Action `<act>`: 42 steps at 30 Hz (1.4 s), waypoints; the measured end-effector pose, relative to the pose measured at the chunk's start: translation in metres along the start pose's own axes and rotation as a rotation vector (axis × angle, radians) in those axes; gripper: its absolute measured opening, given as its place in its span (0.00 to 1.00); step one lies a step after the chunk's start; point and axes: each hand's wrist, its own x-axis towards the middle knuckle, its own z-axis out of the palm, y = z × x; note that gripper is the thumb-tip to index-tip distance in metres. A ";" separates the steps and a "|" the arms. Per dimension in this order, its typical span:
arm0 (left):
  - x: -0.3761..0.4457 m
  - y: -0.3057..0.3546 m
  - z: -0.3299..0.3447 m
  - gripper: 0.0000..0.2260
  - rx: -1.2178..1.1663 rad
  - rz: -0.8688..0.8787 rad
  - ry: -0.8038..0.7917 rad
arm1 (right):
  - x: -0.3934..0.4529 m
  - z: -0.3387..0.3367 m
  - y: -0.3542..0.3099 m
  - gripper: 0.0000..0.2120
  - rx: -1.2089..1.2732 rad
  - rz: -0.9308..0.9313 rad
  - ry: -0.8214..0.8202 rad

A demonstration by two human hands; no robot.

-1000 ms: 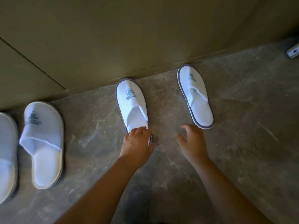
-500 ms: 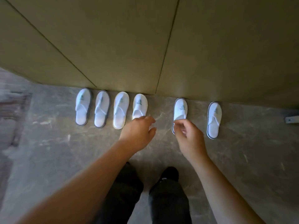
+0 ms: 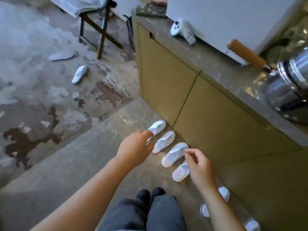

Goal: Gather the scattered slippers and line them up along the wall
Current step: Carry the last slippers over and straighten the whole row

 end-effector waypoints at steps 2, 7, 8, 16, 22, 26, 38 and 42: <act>-0.009 -0.026 -0.016 0.14 -0.042 -0.128 0.077 | 0.018 0.019 -0.022 0.05 -0.035 -0.050 -0.124; -0.037 -0.092 -0.045 0.15 -0.193 -0.432 0.263 | 0.067 0.098 -0.092 0.05 -0.103 -0.257 -0.397; -0.045 -0.105 -0.049 0.15 -0.232 -0.486 0.300 | 0.073 0.118 -0.106 0.05 -0.115 -0.307 -0.444; -0.054 -0.231 -0.084 0.13 -0.397 -0.796 0.508 | 0.116 0.299 -0.184 0.10 -0.146 -0.481 -0.760; 0.009 -0.347 -0.188 0.14 -0.338 -0.799 0.529 | 0.168 0.404 -0.239 0.12 -0.197 -0.450 -0.794; 0.073 -0.401 -0.263 0.14 -0.264 -0.715 0.562 | 0.214 0.444 -0.263 0.10 -0.211 -0.392 -0.739; 0.287 -0.565 -0.400 0.15 -0.289 -0.700 0.511 | 0.440 0.635 -0.363 0.05 -0.260 -0.347 -0.649; 0.324 -0.621 -0.441 0.15 -0.304 -0.763 0.528 | 0.504 0.714 -0.436 0.05 -0.298 -0.413 -0.751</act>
